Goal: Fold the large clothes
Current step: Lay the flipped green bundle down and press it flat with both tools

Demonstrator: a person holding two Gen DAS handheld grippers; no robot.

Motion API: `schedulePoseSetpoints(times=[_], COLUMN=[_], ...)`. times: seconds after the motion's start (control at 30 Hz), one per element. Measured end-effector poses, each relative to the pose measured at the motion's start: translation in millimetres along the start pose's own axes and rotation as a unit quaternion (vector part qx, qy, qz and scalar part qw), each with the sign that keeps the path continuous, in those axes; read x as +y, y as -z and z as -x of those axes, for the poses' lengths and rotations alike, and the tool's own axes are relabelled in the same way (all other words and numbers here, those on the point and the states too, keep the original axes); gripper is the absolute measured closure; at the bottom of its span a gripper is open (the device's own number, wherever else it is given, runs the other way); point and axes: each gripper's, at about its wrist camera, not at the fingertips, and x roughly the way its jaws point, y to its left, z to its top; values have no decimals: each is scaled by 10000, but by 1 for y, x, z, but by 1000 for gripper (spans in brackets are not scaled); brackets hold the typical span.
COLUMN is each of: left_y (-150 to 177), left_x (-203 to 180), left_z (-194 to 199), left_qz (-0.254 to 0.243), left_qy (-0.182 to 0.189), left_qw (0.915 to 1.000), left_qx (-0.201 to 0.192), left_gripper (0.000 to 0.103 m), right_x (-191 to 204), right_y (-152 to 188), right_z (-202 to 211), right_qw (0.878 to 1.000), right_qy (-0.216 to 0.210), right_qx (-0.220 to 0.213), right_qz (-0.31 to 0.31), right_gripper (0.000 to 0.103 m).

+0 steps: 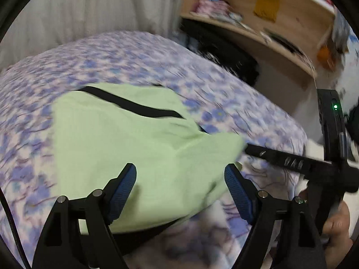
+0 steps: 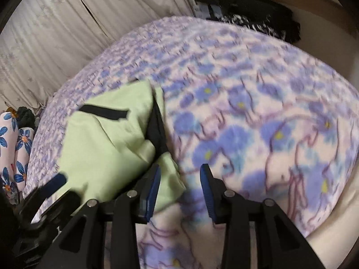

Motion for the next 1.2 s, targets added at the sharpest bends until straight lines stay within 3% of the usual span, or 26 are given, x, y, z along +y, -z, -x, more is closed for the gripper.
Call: schedulePoseSetpoints(times=[0.07, 0.17, 0.27, 0.4, 0.47, 0.53, 0.67, 0.7, 0.77, 0.9, 1.03, 1.13, 1.2], left_y=[3, 9, 21, 38, 44, 48, 47, 45, 44, 46, 55, 56, 51], left_x=[24, 66, 103, 129, 131, 129, 124, 122, 120, 111, 105, 101, 97], left_z=[13, 13, 8, -3, -7, -11, -16, -17, -17, -13, -26, -22, -17], left_qz=[319, 829, 1402, 1783, 1823, 1795, 1685, 1671, 1619, 1456, 1268, 1201, 1038], left_qy=[-367, -786, -983, -868, -790, -732, -739, -732, -741, -669, -741, -747, -784], left_qw=[9988, 9934, 9846, 9780, 9775, 9784, 9801, 9803, 9814, 9851, 9864, 9872, 9888], left_qx=[-116, 68, 343, 655, 713, 723, 751, 752, 724, 618, 736, 738, 731], left_gripper=[21, 21, 21, 21, 21, 21, 21, 21, 24, 25, 25, 25, 25], right_x=[6, 13, 20, 29, 33, 39, 51, 50, 43, 27, 0, -5, 1], right_y=[-10, -27, -37, -38, -34, -30, -23, -23, -24, -13, 10, 10, 2], right_z=[6, 0, -15, -49, -63, -76, -81, -79, -63, -31, -71, -64, -55], right_qw=[9999, 9981, 9936, 9916, 9897, 9881, 9863, 9859, 9860, 9884, 9884, 9888, 9912], right_qy=[-140, -606, -1041, -886, -840, -754, -627, -706, -1039, -1233, -980, -1000, -801], right_qx=[-69, 106, 428, 945, 1158, 1307, 1313, 1299, 1124, 630, 1146, 1094, 1040], right_qz=[53, 14, -124, -10, 101, 312, 775, 786, 667, 616, 176, -169, -169], right_gripper=[62, 42, 41, 41, 42, 48, 71, 83, 90, 92, 89, 86, 70])
